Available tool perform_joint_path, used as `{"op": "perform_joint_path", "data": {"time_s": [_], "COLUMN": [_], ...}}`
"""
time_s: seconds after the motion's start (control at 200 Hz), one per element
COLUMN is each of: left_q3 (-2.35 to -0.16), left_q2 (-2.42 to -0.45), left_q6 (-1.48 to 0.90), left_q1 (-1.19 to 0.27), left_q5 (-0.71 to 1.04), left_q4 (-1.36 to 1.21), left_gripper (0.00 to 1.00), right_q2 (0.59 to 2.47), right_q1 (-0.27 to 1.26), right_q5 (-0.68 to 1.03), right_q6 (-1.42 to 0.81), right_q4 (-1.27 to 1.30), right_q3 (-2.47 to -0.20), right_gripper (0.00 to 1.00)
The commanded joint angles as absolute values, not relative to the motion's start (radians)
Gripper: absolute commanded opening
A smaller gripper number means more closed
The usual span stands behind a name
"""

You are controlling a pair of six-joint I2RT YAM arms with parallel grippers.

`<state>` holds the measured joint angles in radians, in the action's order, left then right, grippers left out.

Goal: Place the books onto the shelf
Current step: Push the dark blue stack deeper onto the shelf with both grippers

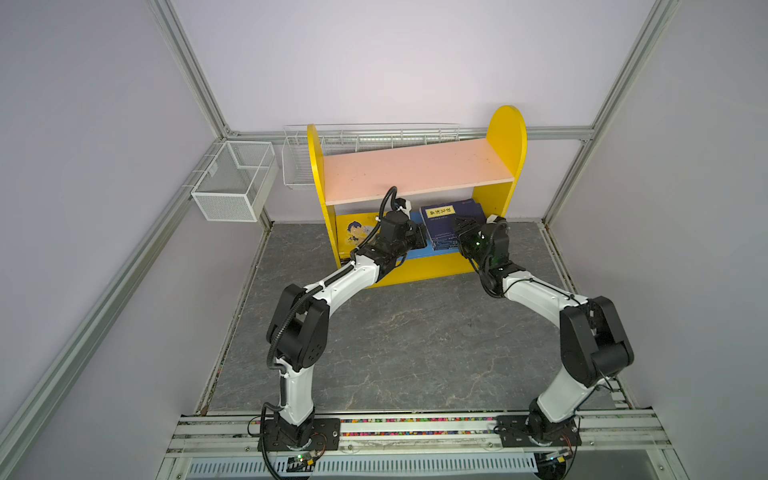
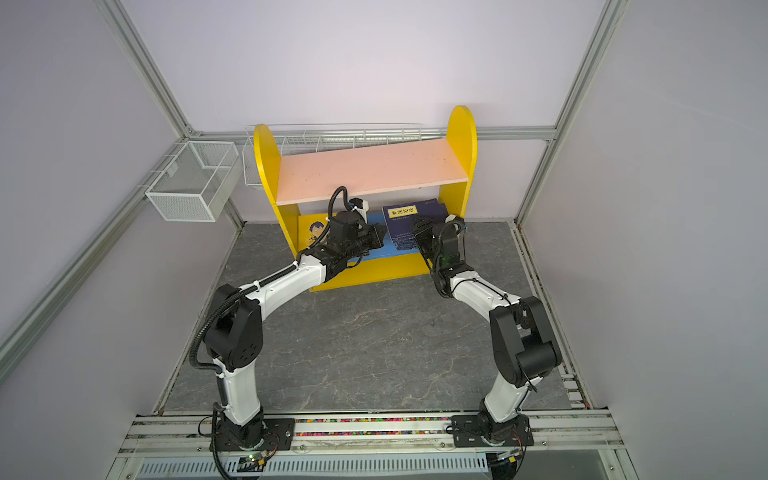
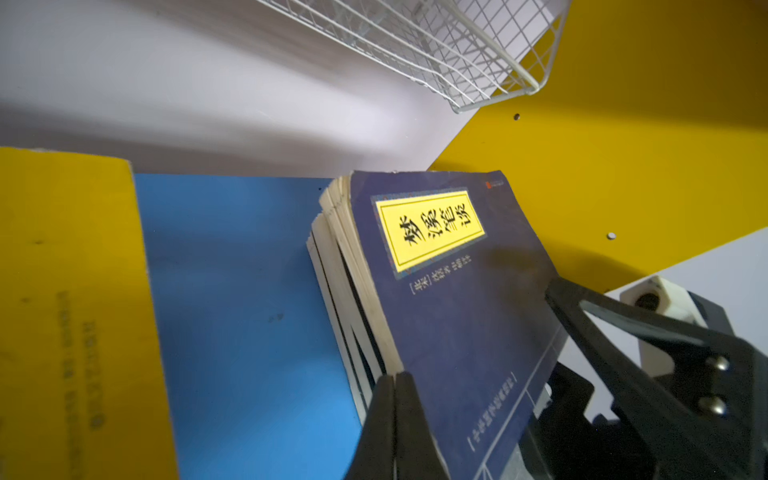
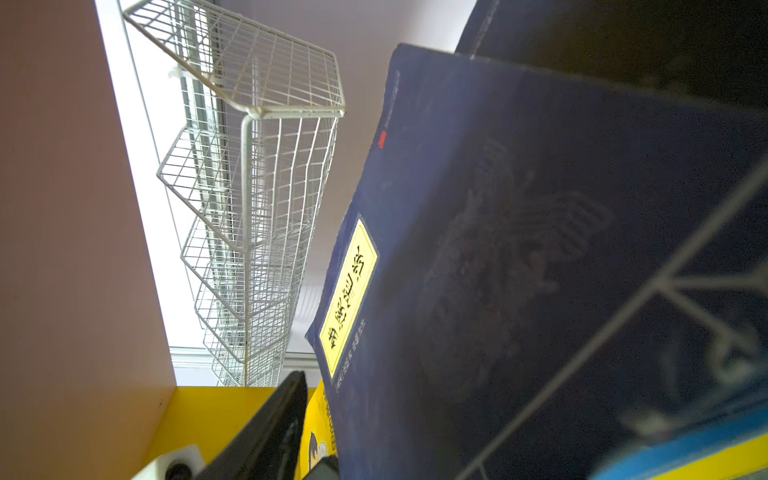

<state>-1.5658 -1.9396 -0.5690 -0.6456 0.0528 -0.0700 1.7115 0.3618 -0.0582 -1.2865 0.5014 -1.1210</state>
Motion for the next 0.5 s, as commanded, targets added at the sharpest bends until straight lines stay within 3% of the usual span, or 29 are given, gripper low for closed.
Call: {"op": "perform_joint_path", "data": {"time_s": [0.0, 0.495], "left_q3": [-1.589, -1.712], "left_q2": [-1.969, -2.063], "left_q6": [-0.612, -0.606], "left_q1": [-0.637, -0.637], "left_q5": [-0.034, -0.002], "left_q4": [-0.068, -0.021], "left_gripper": [0.0, 0.0], "right_q2": [1.674, 1.689], "right_q1": [0.367, 0.365], "right_q5": [-0.04, 0.0], "right_q6": [-1.304, -1.323], "right_q4": [0.552, 0.603], "right_q3": [-1.097, -1.1], "right_gripper": [0.66, 0.67]}}
